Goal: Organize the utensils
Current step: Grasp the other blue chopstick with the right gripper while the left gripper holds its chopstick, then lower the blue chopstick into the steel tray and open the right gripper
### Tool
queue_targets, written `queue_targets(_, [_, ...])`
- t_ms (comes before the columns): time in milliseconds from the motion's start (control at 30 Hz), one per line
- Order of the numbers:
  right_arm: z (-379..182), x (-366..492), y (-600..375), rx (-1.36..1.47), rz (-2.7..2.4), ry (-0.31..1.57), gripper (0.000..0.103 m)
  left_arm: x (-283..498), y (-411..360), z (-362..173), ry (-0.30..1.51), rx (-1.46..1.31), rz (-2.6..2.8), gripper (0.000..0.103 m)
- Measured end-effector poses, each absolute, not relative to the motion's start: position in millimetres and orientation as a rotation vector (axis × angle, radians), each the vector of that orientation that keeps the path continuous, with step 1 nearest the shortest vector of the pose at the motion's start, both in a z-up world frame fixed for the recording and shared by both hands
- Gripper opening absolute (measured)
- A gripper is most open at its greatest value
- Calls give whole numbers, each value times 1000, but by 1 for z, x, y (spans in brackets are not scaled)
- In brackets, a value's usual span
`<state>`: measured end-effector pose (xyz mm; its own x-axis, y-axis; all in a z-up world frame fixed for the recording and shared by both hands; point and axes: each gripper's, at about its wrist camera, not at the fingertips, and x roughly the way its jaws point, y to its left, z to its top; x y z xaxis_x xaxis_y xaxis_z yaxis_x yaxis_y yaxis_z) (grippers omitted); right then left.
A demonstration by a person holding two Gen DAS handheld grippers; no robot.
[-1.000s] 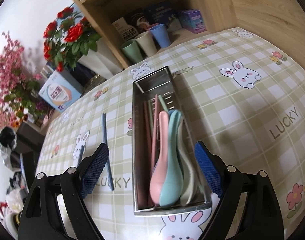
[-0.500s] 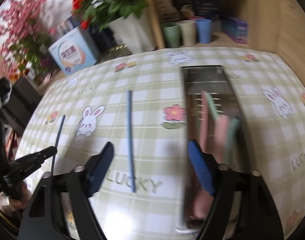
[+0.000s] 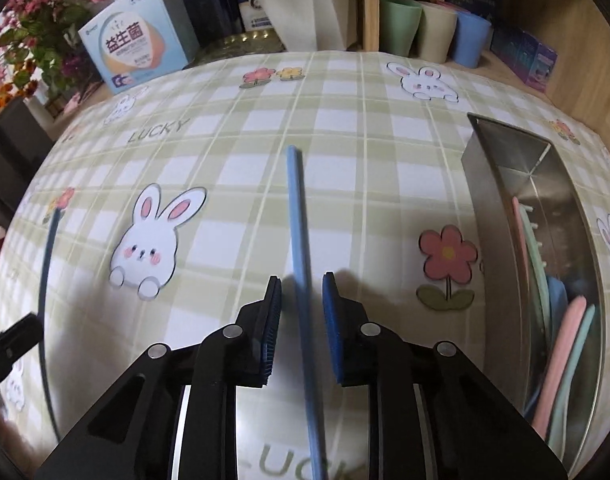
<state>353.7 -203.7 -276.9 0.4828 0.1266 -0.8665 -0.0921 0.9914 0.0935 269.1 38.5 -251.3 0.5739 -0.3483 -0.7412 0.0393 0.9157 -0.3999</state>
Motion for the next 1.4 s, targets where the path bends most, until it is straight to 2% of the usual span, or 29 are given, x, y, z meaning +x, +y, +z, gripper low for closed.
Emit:
queue_targets(167, [-279,359,-197,-2,126,1038,13,270,39,-255,944,-370,-231,6])
queue_targets(633, [-280,339,-192,-34,123,988,6,269,37,-263,978,-363,-217,6])
queue_targets(1200, [-280,323,-192,-37,112,972,5,261,35,-263,978,-343,-208,6])
queue_targets(1400, [-274,300,-193,59,156,953,5,256,34,-255,953,-342,-201,6])
